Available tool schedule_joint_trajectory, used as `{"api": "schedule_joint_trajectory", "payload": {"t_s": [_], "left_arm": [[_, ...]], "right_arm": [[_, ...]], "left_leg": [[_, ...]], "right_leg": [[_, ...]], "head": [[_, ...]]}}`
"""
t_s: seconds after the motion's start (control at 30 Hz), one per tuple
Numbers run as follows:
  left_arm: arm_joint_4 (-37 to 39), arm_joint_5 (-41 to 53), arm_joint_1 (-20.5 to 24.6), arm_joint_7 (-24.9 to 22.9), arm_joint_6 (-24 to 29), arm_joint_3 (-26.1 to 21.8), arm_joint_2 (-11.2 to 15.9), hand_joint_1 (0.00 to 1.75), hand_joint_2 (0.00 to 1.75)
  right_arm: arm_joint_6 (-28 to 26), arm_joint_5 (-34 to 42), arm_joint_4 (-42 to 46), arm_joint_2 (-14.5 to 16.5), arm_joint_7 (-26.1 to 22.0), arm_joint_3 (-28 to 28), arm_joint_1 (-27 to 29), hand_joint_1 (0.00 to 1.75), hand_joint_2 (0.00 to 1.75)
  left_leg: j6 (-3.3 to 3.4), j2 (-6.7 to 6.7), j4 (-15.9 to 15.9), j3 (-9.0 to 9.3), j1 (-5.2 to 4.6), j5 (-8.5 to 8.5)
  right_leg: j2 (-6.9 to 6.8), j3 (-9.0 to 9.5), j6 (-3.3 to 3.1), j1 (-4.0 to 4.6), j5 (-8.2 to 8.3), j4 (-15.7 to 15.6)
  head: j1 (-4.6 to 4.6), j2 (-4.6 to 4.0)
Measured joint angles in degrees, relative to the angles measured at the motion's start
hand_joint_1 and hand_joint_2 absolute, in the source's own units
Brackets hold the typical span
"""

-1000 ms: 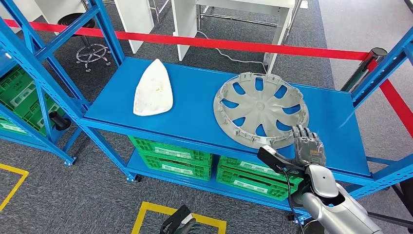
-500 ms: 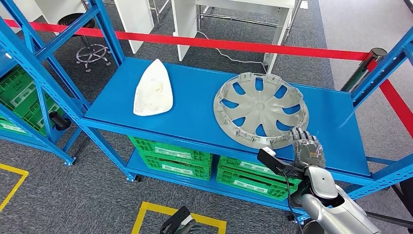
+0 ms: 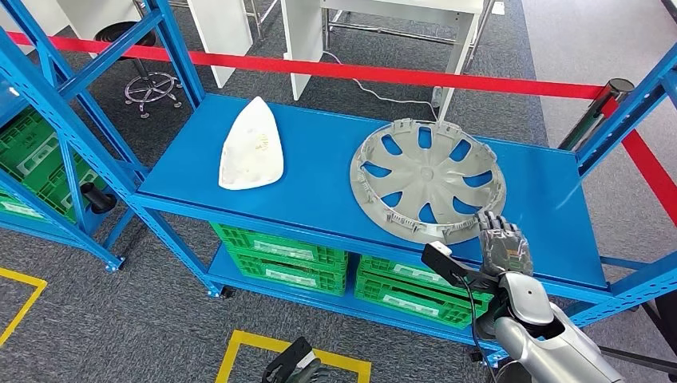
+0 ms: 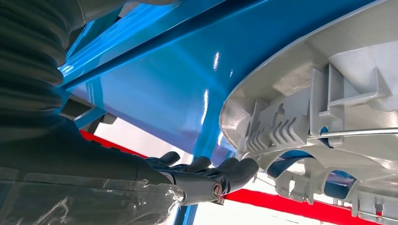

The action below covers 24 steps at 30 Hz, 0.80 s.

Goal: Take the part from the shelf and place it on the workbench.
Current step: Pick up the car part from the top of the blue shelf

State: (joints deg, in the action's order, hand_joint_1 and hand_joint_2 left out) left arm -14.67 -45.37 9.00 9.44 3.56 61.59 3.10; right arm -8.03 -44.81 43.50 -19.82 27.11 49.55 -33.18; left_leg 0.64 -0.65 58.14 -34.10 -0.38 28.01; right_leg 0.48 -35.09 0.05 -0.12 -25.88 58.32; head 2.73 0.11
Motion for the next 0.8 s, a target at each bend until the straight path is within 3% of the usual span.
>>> {"api": "schedule_joint_trajectory", "payload": {"t_s": [0.43,0.57,0.8], "left_arm": [[0.00,0.07,0.00,0.05,0.02,0.01,0.00,0.00,0.00],[0.00,0.07,0.00,0.09,0.04,0.02,0.00,0.00,0.00],[0.00,0.07,0.01,0.15,0.03,0.06,0.00,0.00,0.00]], "right_arm": [[0.90,2.07,0.00,0.00,-0.70,-0.44,0.00,0.00,1.75],[0.80,2.10,0.00,0.00,-0.90,-0.49,0.00,0.00,0.00],[-1.10,1.78,0.00,0.00,-0.78,-0.73,0.01,0.00,0.00]], "left_leg": [[0.00,0.00,0.00,0.02,0.00,0.00],[0.00,0.00,0.00,0.02,0.00,0.00],[0.00,0.00,0.00,0.03,0.00,0.00]], "right_leg": [[0.00,0.01,0.00,0.00,0.00,0.00],[0.00,0.01,0.00,0.00,0.00,0.00],[0.00,0.02,0.00,0.00,0.00,0.00]], "head": [[0.00,0.00],[-0.01,0.00],[-0.01,-0.01]]}}
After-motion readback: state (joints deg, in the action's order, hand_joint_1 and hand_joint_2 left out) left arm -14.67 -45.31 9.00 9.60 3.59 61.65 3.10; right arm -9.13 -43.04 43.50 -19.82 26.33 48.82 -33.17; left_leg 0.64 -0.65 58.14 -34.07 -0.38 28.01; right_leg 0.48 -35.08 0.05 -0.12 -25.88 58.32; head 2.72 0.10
